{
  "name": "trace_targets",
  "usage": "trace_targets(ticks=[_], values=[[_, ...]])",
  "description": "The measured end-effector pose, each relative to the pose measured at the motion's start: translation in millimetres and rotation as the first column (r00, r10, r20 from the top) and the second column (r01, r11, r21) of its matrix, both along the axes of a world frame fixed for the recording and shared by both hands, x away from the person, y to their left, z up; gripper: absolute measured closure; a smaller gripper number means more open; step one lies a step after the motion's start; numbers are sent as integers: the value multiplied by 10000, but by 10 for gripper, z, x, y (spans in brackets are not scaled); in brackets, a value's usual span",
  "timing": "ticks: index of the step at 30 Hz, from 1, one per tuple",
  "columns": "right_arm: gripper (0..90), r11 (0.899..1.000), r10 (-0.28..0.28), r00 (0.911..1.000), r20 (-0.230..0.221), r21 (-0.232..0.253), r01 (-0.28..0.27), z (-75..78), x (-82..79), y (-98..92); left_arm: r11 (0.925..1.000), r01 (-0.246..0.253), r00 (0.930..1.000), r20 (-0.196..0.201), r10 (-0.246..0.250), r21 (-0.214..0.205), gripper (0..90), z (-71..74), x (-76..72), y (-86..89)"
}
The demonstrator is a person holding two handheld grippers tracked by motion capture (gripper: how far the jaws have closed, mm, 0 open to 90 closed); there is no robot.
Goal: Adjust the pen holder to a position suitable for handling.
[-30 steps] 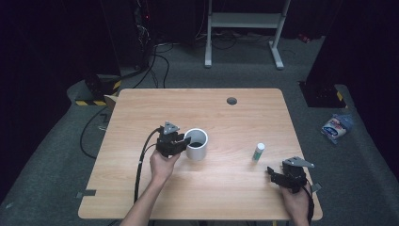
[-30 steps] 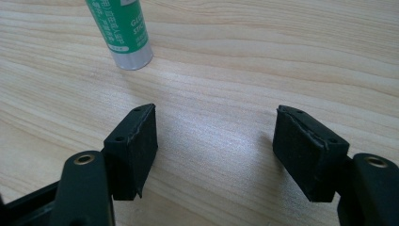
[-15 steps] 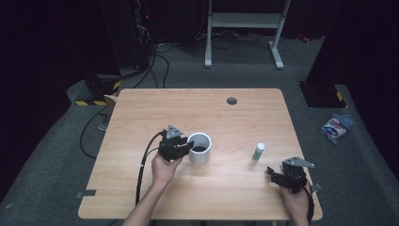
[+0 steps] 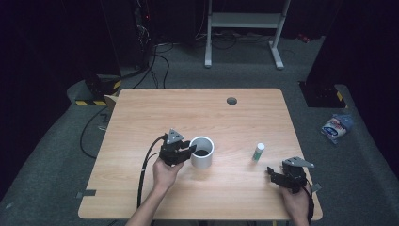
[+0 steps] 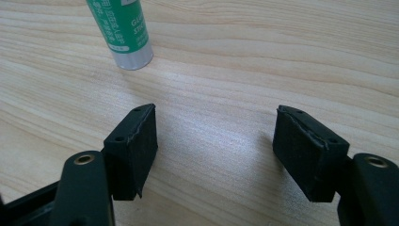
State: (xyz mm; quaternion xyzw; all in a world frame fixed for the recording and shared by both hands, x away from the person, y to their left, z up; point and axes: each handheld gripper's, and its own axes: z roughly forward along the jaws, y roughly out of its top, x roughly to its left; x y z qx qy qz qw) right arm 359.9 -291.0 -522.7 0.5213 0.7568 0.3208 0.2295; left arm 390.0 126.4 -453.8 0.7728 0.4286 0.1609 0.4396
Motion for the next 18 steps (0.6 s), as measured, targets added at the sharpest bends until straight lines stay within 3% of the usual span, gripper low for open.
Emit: trace_targets(ticks=[18], values=[[312, 10000, 23, 10000, -6, 10, -23, 0, -3, 2, 9993, -67, 9998, -201, 59, -377, 650, -9, -212, -136]])
